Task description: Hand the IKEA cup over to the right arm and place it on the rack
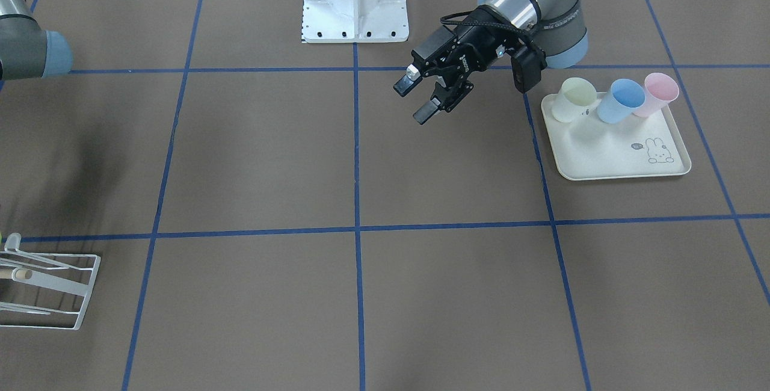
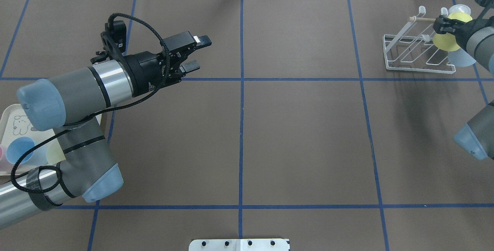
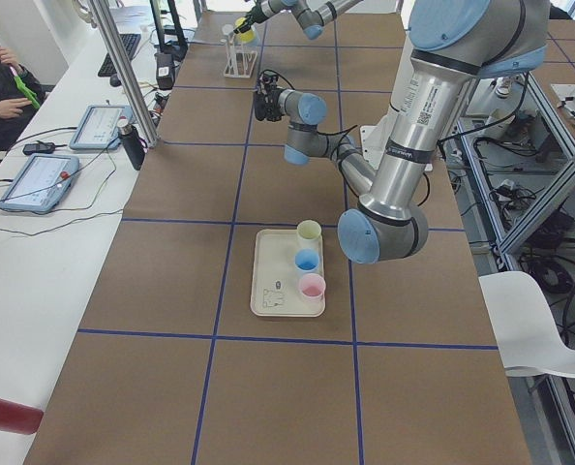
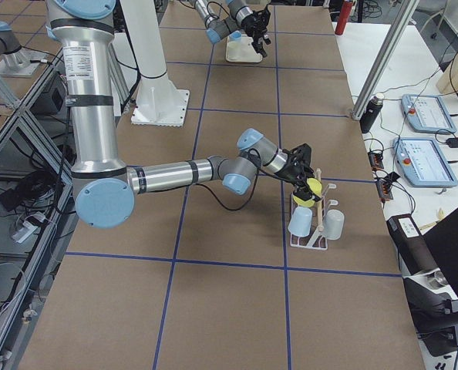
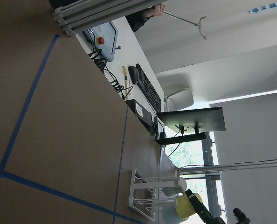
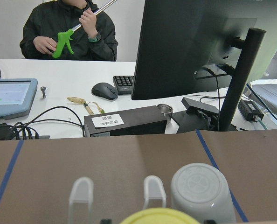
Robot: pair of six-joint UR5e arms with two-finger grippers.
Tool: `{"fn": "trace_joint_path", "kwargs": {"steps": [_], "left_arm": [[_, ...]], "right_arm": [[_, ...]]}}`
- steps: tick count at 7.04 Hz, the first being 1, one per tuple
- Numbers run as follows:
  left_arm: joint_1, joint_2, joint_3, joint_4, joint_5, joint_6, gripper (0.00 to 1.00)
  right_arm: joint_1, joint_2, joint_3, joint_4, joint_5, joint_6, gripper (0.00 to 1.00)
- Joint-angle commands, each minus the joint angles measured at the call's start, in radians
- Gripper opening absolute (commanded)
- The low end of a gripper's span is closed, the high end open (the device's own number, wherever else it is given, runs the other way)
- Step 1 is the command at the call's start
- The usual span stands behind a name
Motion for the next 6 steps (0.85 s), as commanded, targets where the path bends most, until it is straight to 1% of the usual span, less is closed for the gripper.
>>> {"fn": "trace_joint_path", "kwargs": {"steps": [1,4,5,6], "left_arm": [[0.0,0.001,0.0,0.0,-0.001,0.0,0.99],[0.0,0.001,-0.002,0.0,-0.001,0.0,0.99],[0.0,0.001,-0.011,0.0,-0.006,0.002,0.99],[-0.009,0.013,-0.028,0.02,-0.028,0.003,0.99]], "right_arm": [[0.001,-0.002,-0.016,0.005,0.002,-0.003,1.0],[0.001,0.006,-0.001,0.005,0.01,-0.009,1.0],[0.006,0.007,0.04,0.0,0.036,-0.013,1.0],[0.031,0.006,0.097,-0.012,0.106,-0.013,1.0]]}}
